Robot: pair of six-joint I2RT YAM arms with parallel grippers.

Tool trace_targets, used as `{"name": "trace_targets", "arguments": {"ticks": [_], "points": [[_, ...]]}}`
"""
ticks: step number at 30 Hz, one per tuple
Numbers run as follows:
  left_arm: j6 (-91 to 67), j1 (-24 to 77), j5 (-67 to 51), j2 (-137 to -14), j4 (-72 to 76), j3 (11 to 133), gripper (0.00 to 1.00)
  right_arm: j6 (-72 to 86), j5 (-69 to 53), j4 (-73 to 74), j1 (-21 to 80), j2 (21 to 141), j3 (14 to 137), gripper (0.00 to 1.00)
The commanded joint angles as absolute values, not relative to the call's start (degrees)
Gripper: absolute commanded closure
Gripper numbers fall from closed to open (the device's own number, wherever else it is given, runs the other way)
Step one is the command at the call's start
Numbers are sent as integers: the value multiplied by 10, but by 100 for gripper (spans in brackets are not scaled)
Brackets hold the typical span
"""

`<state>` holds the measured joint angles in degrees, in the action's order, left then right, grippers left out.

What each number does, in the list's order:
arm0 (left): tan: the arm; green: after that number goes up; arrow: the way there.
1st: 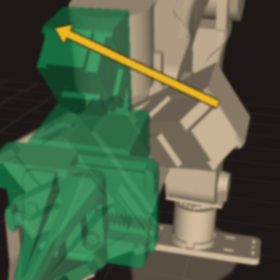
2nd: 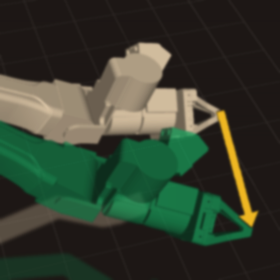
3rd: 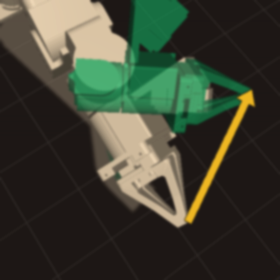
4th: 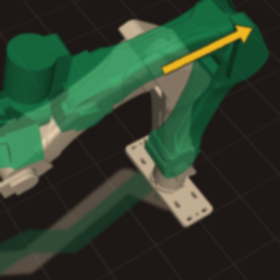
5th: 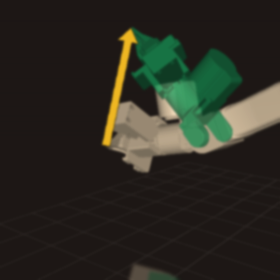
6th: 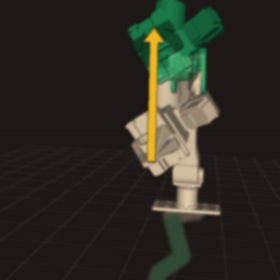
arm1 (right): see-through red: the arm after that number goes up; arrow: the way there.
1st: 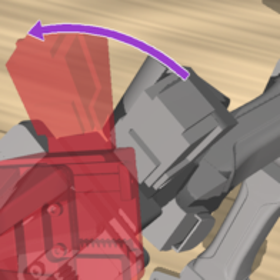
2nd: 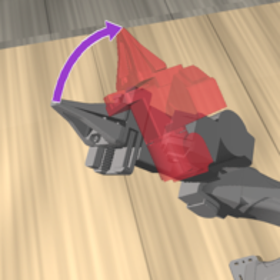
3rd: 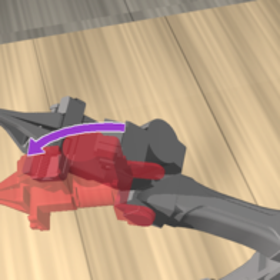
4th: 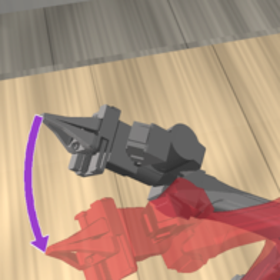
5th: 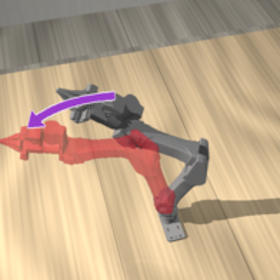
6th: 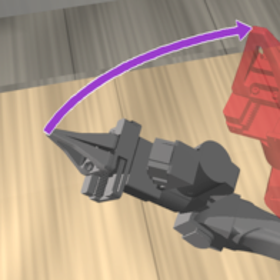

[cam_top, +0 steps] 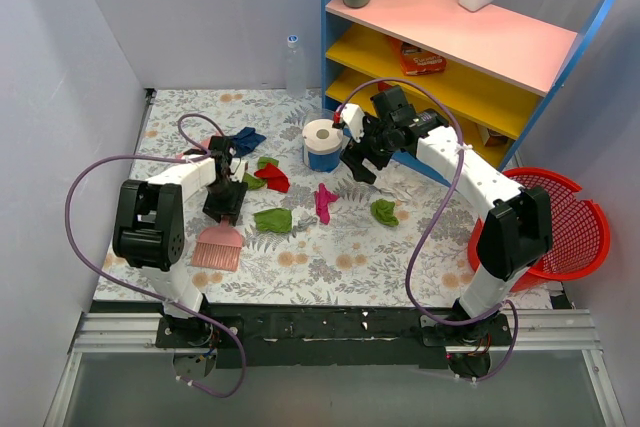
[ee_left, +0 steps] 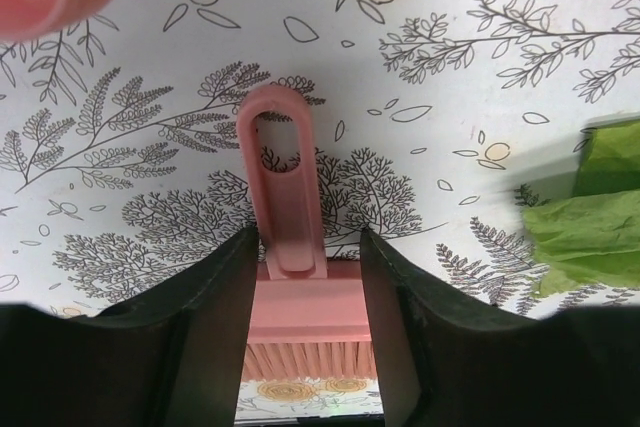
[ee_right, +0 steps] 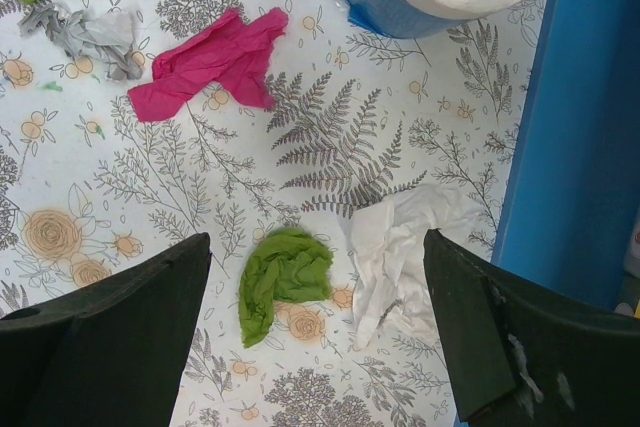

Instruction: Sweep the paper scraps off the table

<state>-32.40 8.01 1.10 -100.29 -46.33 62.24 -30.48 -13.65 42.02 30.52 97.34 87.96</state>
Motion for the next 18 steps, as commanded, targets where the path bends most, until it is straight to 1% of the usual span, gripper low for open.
{"name": "trace_targets", "arguments": {"ticks": [1,3,6,9,10,14,17,18], "points": [[-324,75,15,-997,-441,595,58,-313,-139,406,309,978,901,7],[-323,75,12,-999,-431,583,62,-313,-144,408,310,983,905,7],[-318,75,7,-995,-413,576,65,-313,-147,410,313,990,918,7],[-318,75,1,-994,-413,580,73,-314,-145,410,313,990,920,7],[-316,75,1,-995,-418,583,79,-314,-145,410,313,989,919,7],[-316,75,-19,-990,-420,579,82,-314,-147,409,313,984,911,7],[-312,75,-23,-988,-423,577,91,-315,-147,409,314,979,907,7],[-311,75,-23,-988,-423,577,92,-316,-146,409,314,979,907,7]]}}
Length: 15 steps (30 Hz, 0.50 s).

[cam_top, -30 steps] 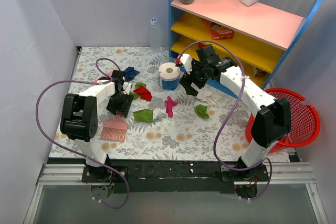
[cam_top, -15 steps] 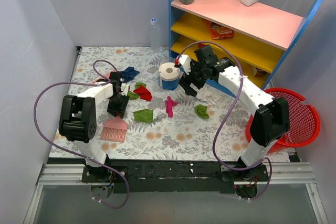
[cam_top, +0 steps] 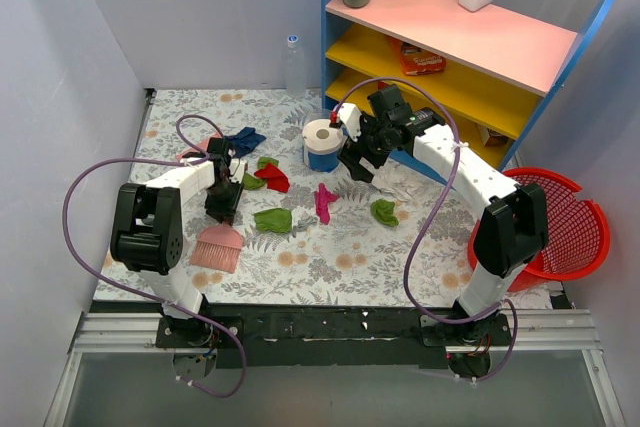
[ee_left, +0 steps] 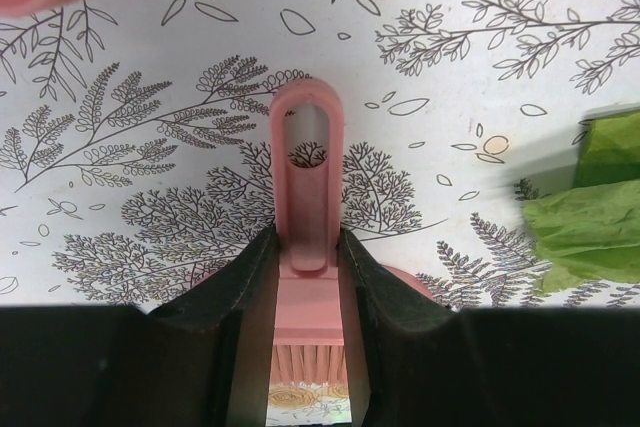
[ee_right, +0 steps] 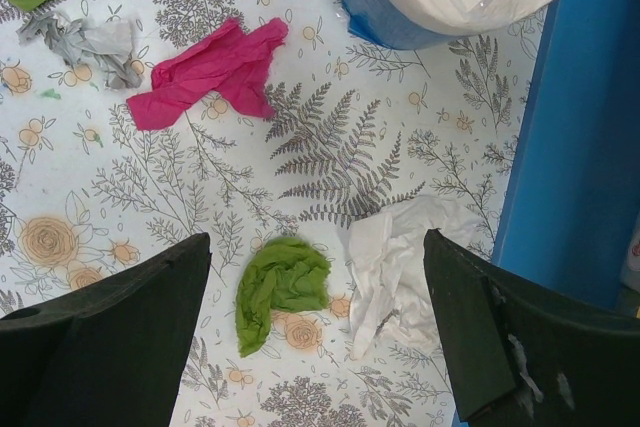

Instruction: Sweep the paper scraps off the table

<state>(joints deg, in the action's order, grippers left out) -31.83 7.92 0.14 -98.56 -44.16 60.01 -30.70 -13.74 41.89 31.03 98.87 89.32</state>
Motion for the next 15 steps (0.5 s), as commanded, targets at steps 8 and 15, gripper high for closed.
{"name": "trace_targets", "arguments": {"ticks": [8,15], "points": [[-308,75,-37,-980,-425,576,100,-316,-145,410,316,980,911,7],[-291,75,-59,-955,-428,572,100,-316,-149,410,319,980,909,7]]}}
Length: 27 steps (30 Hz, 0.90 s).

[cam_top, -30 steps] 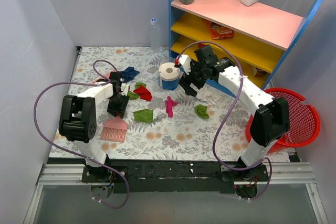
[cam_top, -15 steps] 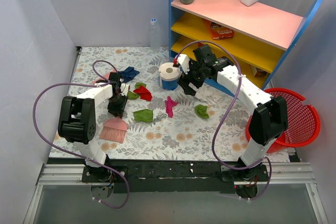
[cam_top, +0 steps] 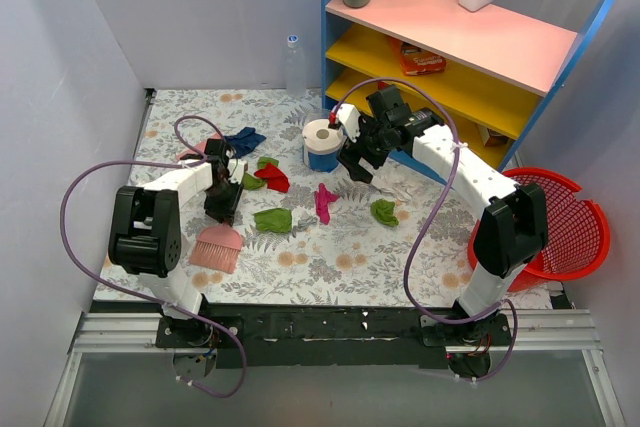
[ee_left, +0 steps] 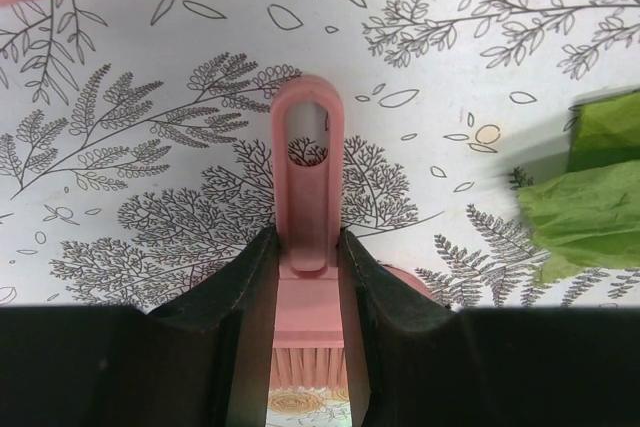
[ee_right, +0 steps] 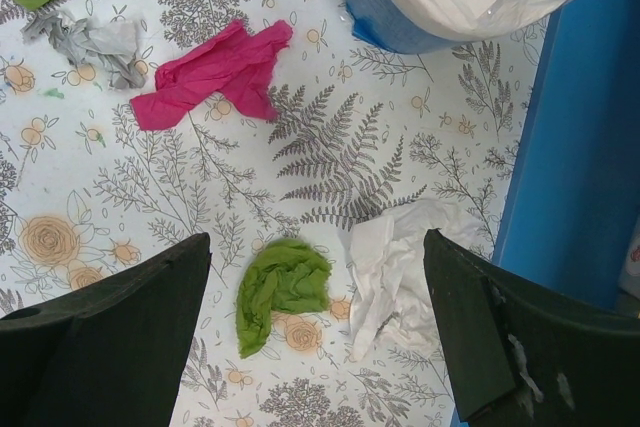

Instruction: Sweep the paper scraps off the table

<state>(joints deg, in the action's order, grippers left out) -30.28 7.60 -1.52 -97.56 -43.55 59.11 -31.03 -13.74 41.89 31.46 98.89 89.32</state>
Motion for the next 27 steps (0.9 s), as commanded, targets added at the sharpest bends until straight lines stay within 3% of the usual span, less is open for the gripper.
{"name": "trace_targets", "arguments": {"ticks": [1,27], "points": [[-288,75,-61,-953,-429,570,100,-316,-148,410,319,980,908,7],[-202,75,-88,-896,-457,587,100,-320,-142,398,322,986,905,7]]}}
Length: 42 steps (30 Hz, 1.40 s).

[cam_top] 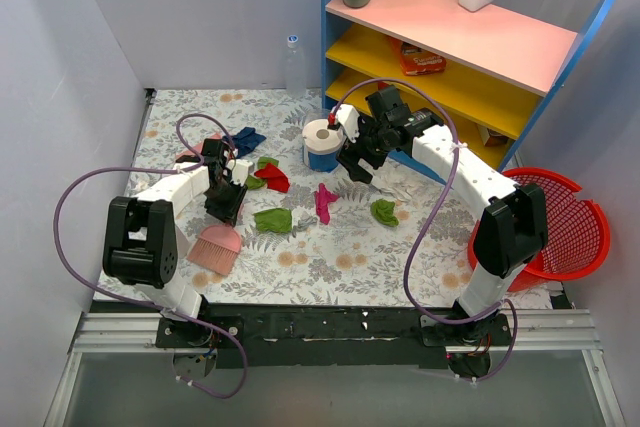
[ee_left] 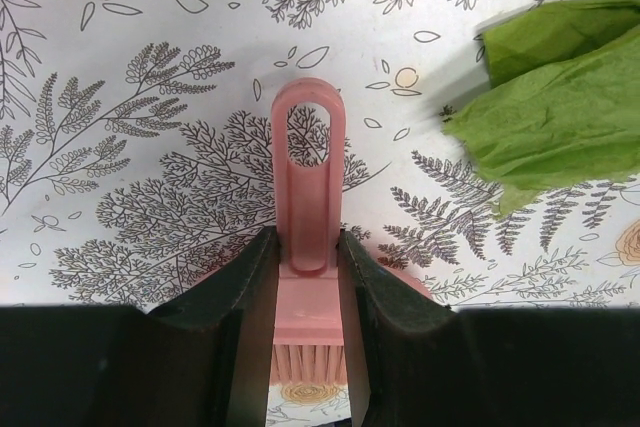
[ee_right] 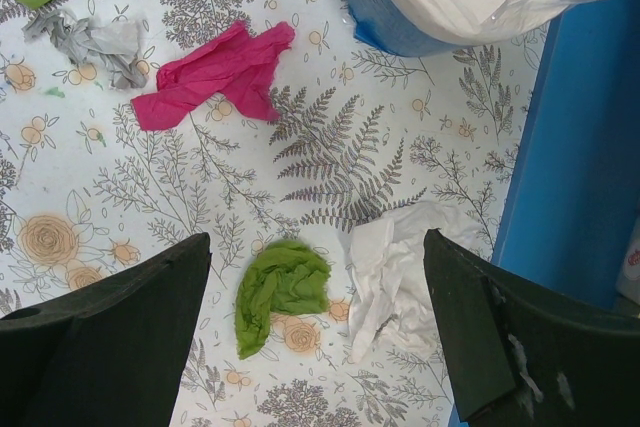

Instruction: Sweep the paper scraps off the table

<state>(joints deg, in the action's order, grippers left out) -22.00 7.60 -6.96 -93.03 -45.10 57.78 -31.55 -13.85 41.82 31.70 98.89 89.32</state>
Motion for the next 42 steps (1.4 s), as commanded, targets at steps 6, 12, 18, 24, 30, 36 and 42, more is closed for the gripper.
{"name": "trace_targets", "arguments": {"ticks": [6,12,18,24,30,36,42], "points": [[-221,75,-131,-884,-469,608,100,-317,-138,395,323,987,909,7],[-225,75,-174,-853,-484,636,100,-262,-42,323,323,984,929,4],[-237,75,-199,-862,-491,670,100,-243,-106,353,323,1005,971,5],[-240,75,-208,-862,-504,702,100,-217,-141,353,323,1004,971,5],[-264,83,-245,-853,-489,757,100,-153,-241,352,323,1044,1032,9],[-265,140,-236,-852,-420,802,100,-113,-303,331,317,1111,1129,14],[-242,184,-196,-839,-353,800,100,-24,-360,247,301,1131,1147,16]]}}
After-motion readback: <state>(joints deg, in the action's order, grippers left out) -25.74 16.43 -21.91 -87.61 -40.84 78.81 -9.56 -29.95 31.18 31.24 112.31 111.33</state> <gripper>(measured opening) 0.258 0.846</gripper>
